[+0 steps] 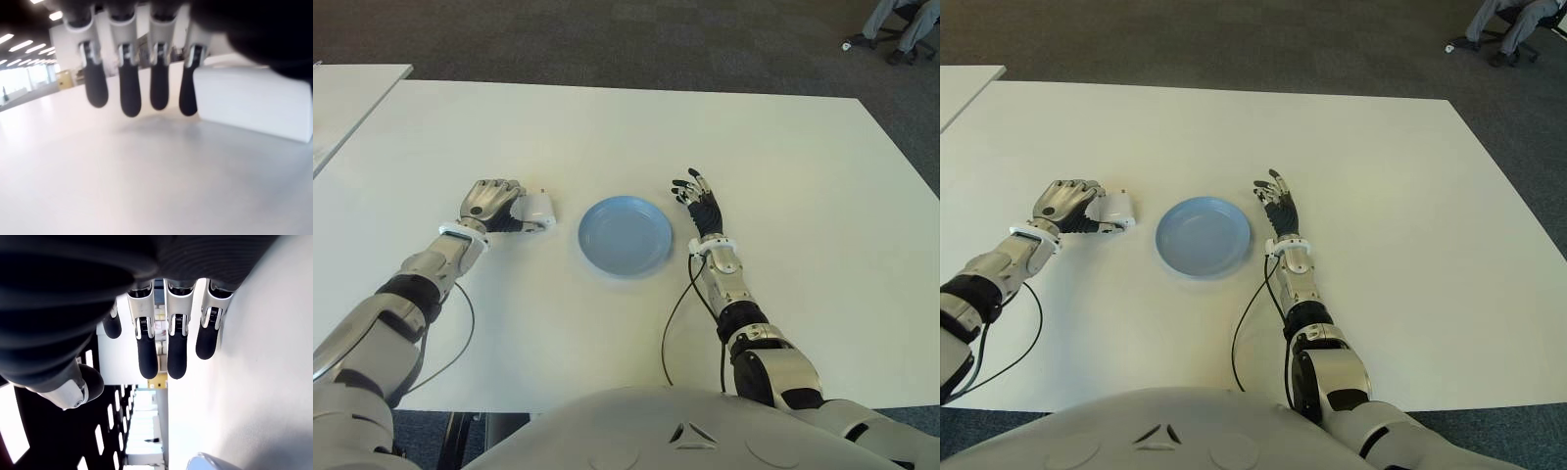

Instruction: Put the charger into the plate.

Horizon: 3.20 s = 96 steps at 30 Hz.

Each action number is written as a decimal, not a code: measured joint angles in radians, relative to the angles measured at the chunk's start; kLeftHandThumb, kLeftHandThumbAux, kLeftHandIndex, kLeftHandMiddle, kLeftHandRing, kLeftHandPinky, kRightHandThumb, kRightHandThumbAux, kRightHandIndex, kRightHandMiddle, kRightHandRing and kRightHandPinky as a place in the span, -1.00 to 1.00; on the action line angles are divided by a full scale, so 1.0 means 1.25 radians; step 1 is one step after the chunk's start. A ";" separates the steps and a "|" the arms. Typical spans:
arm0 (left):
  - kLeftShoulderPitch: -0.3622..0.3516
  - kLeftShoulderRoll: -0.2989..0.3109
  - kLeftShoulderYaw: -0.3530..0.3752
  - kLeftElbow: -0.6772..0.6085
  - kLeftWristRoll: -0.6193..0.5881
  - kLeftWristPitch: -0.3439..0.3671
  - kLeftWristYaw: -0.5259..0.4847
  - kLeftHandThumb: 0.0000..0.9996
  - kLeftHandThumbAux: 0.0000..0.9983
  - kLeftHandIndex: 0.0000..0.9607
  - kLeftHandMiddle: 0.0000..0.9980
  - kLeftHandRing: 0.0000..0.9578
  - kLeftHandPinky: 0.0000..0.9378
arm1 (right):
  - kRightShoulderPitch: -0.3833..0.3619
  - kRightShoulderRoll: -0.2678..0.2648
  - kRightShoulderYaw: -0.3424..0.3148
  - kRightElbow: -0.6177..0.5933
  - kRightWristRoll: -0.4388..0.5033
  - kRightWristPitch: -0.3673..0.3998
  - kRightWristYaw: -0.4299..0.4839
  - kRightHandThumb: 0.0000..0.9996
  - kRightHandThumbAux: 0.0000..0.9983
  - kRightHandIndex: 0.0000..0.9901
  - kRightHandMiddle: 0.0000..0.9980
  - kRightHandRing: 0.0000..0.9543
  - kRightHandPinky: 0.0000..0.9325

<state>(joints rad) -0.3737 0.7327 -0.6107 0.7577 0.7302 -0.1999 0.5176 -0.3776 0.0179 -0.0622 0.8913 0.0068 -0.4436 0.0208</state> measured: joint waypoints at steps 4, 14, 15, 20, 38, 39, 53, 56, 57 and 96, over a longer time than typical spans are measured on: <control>0.063 0.000 0.058 -0.133 -0.024 0.030 -0.032 0.49 0.40 -0.08 0.70 0.77 0.77 | -0.001 0.002 0.001 -0.001 -0.001 0.000 -0.003 -1.00 0.09 -0.84 -0.41 -0.43 -0.51; 0.161 -0.004 0.196 -0.408 -0.042 0.106 -0.112 0.50 0.40 -0.08 0.72 0.80 0.78 | -0.001 0.003 0.002 0.003 -0.002 0.001 -0.004 -1.00 0.09 -0.82 -0.42 -0.43 -0.50; 0.161 -0.006 0.203 -0.422 -0.041 0.111 -0.118 0.50 0.40 -0.08 0.73 0.80 0.79 | 0.000 0.003 0.002 0.003 -0.002 0.001 -0.004 -1.00 0.09 -0.82 -0.42 -0.43 -0.50; 0.162 -0.031 0.232 -0.487 -0.030 0.140 -0.145 0.50 0.40 -0.08 0.73 0.80 0.81 | 0.001 0.003 0.004 0.001 -0.003 0.001 -0.005 -1.00 0.09 -0.81 -0.43 -0.44 -0.51; 0.191 -0.119 0.248 -0.615 0.005 0.136 -0.232 0.50 0.40 -0.08 0.74 0.80 0.78 | 0.006 0.005 0.005 -0.007 -0.007 0.002 -0.010 -1.00 0.08 -0.80 -0.46 -0.45 -0.49; 0.192 -0.127 0.244 -0.616 0.011 0.137 -0.234 0.50 0.40 -0.08 0.74 0.80 0.78 | 0.006 0.005 0.005 -0.008 -0.007 0.003 -0.010 -1.00 0.08 -0.80 -0.46 -0.45 -0.49; 0.189 -0.182 0.187 -0.606 0.062 0.123 -0.279 0.50 0.40 -0.08 0.73 0.79 0.77 | 0.011 0.007 0.010 -0.020 -0.007 0.011 -0.011 -1.00 0.05 -0.81 -0.47 -0.46 -0.51; 0.188 -0.187 0.182 -0.592 0.066 0.115 -0.282 0.50 0.40 -0.08 0.72 0.78 0.76 | 0.011 0.007 0.011 -0.021 -0.007 0.011 -0.011 -1.00 0.05 -0.81 -0.47 -0.46 -0.51; 0.187 -0.189 0.178 -0.586 0.067 0.112 -0.282 0.50 0.40 -0.08 0.72 0.78 0.76 | 0.012 0.007 0.011 -0.021 -0.007 0.011 -0.011 -1.00 0.05 -0.81 -0.46 -0.46 -0.51; 0.109 -0.186 0.144 -0.400 0.071 0.057 -0.378 -0.57 -0.40 -1.00 -0.99 -0.99 -1.00 | 0.082 0.021 0.032 -0.115 0.001 0.011 0.066 -0.98 0.07 -1.00 -0.99 -0.99 -1.00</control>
<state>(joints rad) -0.2373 0.5008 -0.4312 0.2573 0.8194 -0.1284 0.0452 -0.2749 0.0441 -0.0218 0.7481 0.0078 -0.4303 0.1029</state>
